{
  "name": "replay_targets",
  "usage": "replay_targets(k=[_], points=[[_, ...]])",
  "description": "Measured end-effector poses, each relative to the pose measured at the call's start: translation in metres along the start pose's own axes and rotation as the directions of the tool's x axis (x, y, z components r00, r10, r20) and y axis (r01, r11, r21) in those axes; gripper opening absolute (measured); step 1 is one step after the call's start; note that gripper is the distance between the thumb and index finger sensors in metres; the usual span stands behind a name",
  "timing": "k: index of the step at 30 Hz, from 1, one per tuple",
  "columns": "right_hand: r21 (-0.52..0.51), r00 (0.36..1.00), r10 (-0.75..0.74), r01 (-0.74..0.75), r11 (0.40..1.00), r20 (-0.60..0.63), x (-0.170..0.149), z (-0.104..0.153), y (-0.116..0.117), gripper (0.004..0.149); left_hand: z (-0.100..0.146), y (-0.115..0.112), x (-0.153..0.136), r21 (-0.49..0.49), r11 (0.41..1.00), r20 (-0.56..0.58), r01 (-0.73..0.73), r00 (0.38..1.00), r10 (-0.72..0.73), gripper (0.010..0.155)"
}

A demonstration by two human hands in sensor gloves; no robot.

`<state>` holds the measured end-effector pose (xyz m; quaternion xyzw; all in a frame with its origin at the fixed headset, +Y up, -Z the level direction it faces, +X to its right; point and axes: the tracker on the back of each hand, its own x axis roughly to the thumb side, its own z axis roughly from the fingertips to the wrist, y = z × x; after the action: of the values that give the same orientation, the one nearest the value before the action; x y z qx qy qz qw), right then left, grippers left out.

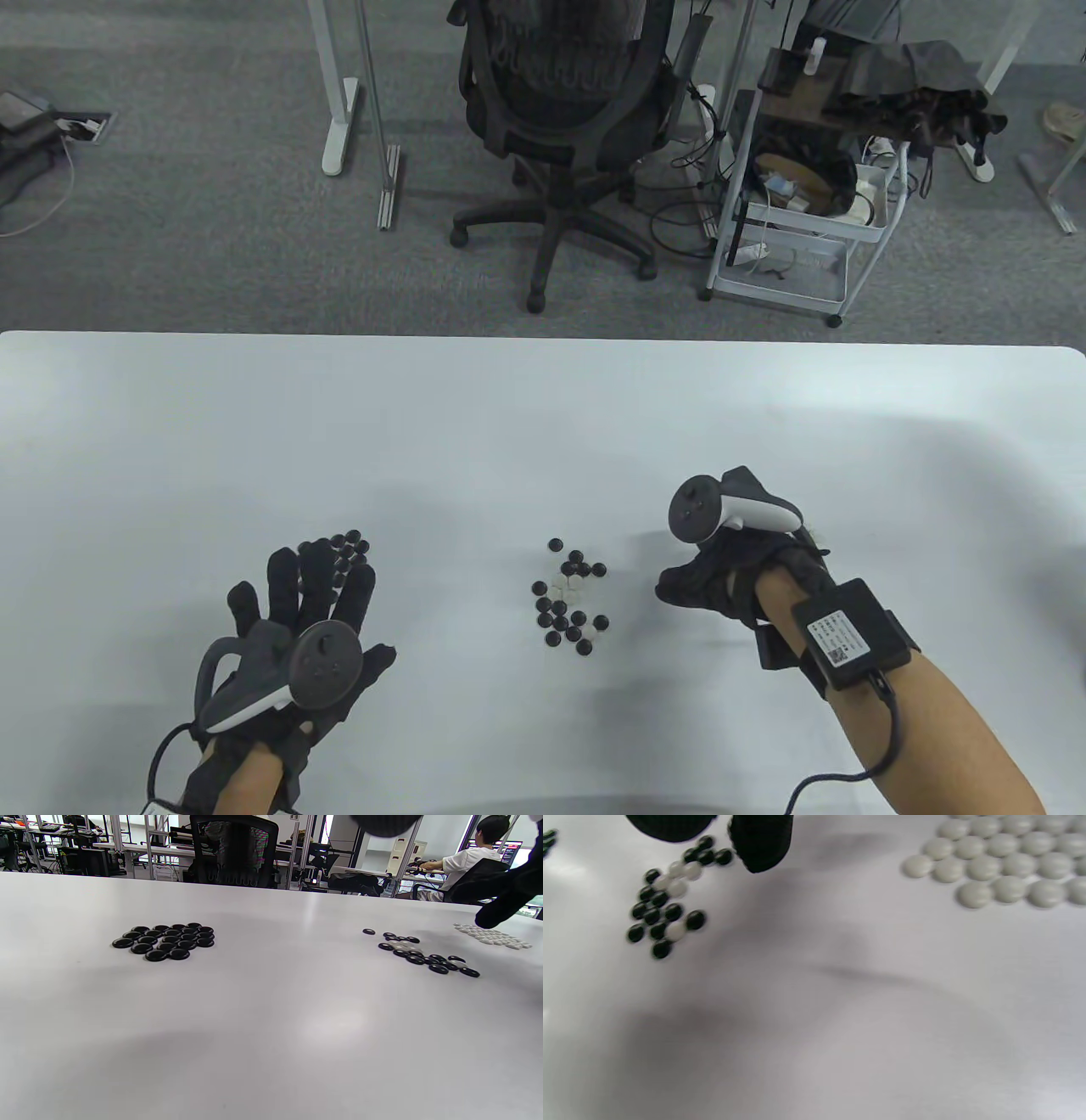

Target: Go stone sorting task

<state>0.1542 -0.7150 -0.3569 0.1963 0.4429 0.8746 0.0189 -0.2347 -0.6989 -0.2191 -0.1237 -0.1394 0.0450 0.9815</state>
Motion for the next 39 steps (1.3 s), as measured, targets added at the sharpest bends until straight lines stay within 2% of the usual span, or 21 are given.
replay_targets(k=[5,10,17,23,30,34,37,39], points=[[0.051,0.993,0.096,-0.1,0.994,0.075,0.035,-0.01,0.018,0.062,0.0,0.0,0.0,0.006,1.0,0.003,-0.003,1.0,0.003,0.077],[0.068,0.987,0.115,-0.123,0.99,0.114,0.052,-0.02,0.026,0.063,0.001,0.0,-0.001,0.011,1.0,0.002,-0.007,1.0,0.007,0.077],[0.107,0.988,0.098,-0.112,0.988,0.123,0.053,-0.032,0.036,0.066,0.001,0.001,-0.001,0.016,1.0,0.003,-0.009,1.0,0.009,0.077],[0.116,0.988,0.102,-0.115,0.987,0.116,0.045,-0.028,0.045,0.065,0.001,0.001,-0.001,0.017,1.0,0.003,-0.012,1.0,0.012,0.077],[0.102,0.992,0.111,-0.116,0.988,0.059,0.012,-0.006,0.058,0.063,0.001,0.0,-0.001,0.009,1.0,0.004,-0.008,1.0,0.008,0.077],[0.089,0.996,0.077,-0.074,0.993,-0.034,-0.023,0.007,0.058,0.062,0.0,0.0,0.0,0.004,1.0,0.004,-0.003,1.0,0.003,0.077],[0.073,0.993,-0.006,0.014,0.997,-0.116,-0.058,0.016,0.058,0.062,0.0,0.0,0.0,0.001,1.0,0.005,-0.002,1.0,0.002,0.077],[0.058,0.989,-0.034,0.042,0.997,-0.145,-0.071,0.018,0.056,0.062,0.0,0.0,0.0,0.0,1.0,0.004,0.0,1.0,0.0,0.077]])
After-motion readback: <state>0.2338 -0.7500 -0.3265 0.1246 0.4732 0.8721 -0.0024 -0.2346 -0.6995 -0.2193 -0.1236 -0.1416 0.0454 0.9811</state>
